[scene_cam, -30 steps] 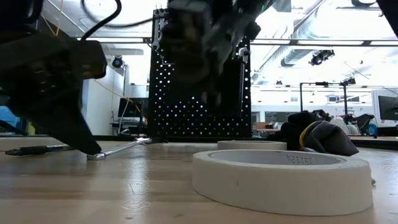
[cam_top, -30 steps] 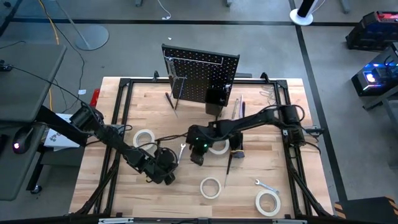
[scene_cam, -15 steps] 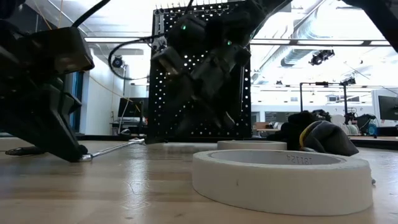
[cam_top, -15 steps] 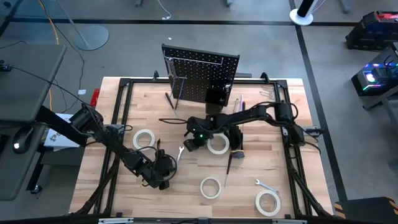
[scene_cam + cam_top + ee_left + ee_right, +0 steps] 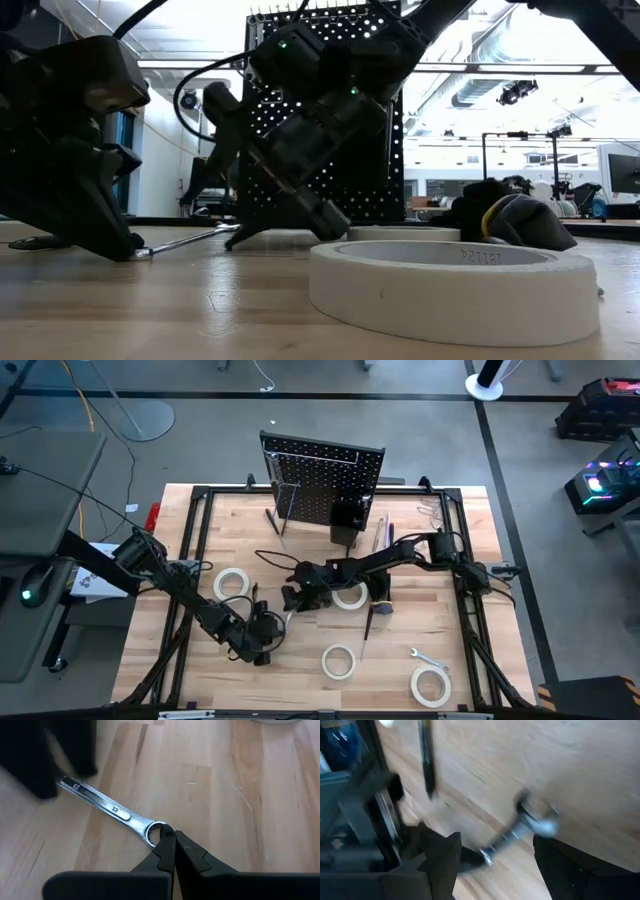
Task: Hang tools onto peg board
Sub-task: Hang the 12 mm tool onto the pegboard aligned with the others
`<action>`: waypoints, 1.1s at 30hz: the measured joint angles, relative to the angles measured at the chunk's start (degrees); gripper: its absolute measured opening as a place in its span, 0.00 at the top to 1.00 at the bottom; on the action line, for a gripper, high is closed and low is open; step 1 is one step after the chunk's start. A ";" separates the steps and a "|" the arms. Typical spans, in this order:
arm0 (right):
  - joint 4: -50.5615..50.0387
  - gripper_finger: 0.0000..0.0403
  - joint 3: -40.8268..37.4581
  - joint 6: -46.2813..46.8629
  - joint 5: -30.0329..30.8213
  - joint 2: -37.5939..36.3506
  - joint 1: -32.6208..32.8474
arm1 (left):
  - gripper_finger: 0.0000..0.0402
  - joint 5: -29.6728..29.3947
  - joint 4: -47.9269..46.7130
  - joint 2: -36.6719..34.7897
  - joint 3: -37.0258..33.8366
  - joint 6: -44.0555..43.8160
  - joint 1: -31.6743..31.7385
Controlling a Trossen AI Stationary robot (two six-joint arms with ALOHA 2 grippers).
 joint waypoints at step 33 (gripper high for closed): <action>-16.76 1.00 -0.29 -30.92 5.72 -17.46 2.23 | 1.00 -1.51 -24.50 -43.15 0.16 3.31 6.74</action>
